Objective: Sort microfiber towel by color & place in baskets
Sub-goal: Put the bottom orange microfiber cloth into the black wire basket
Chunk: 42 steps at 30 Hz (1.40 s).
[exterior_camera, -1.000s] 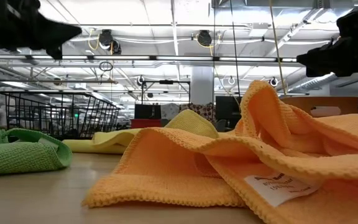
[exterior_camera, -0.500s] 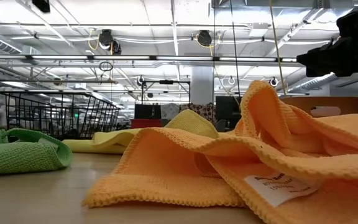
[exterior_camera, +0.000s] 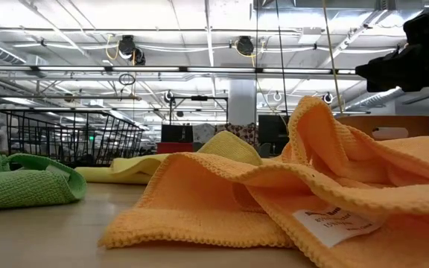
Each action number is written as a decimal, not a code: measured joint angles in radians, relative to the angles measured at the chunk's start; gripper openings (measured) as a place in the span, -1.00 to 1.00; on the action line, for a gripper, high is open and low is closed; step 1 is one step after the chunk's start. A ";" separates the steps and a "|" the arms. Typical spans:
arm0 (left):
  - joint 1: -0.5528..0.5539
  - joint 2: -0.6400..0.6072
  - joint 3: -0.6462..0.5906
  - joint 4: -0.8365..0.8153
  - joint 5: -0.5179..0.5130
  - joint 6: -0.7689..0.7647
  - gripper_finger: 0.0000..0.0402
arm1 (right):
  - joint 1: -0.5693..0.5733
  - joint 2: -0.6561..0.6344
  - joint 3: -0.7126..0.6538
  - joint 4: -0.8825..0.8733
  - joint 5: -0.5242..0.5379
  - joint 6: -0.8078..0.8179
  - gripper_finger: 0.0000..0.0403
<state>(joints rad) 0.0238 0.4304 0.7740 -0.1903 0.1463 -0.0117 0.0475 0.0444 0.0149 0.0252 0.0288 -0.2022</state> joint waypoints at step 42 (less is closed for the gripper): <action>-0.410 0.800 0.357 -0.102 -0.314 0.014 -0.98 | 0.000 0.039 0.026 0.115 -0.054 0.566 -1.00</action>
<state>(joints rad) -0.3861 1.2309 1.1309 -0.2921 -0.1680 0.0019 0.0475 0.0839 0.0412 0.1400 -0.0255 0.3636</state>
